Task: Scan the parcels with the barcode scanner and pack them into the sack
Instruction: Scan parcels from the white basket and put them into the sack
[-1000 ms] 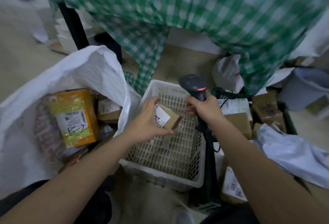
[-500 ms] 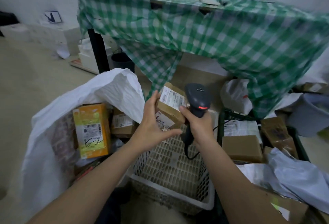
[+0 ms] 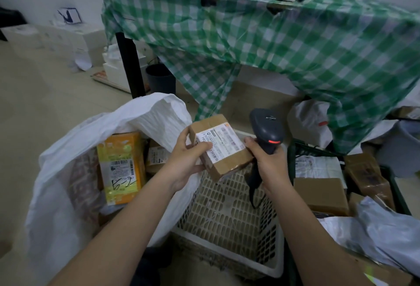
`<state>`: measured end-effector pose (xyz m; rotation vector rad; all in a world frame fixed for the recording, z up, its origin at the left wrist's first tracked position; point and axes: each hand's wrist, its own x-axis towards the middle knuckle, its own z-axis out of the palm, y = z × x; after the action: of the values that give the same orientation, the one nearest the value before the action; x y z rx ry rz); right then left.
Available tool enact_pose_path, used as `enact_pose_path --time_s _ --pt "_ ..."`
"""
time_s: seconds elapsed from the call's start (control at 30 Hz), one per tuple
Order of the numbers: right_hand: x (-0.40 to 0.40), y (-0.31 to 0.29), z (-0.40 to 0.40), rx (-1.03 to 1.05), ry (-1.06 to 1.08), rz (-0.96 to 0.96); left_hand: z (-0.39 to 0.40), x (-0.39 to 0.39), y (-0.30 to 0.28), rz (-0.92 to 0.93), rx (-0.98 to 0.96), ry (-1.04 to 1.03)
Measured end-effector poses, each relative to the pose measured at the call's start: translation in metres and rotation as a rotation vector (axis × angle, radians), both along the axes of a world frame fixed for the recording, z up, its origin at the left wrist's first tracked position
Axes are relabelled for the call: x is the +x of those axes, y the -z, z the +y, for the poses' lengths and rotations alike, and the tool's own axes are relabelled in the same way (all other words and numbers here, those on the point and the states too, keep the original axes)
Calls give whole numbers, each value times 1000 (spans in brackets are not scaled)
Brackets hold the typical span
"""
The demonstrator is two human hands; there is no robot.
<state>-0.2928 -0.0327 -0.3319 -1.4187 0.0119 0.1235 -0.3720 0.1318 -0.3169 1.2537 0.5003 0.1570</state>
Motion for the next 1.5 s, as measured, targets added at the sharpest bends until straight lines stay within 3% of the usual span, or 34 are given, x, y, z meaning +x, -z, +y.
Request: enact_pose_path --time_s 0.2,0.53,0.67,0.93,1.2,1.5 --pt "-8 6 5 -56 8 -36 -3 -1 0 -76 -3 -154" --pt "-5 16 15 -12 -12 36 6 -16 0 56 156 84" --pt "-4 20 14 -45 -39 33 12 -19 -2 98 230 78" --pt "-7 11 3 -277 -132 -52 34 -22 8 142 266 -112" --pt "-25 6 -27 -535 -345 -21 52 -17 20 103 241 -196" --pt "-43 -6 -38 -668 -479 -65 50 -10 24 88 225 -220"
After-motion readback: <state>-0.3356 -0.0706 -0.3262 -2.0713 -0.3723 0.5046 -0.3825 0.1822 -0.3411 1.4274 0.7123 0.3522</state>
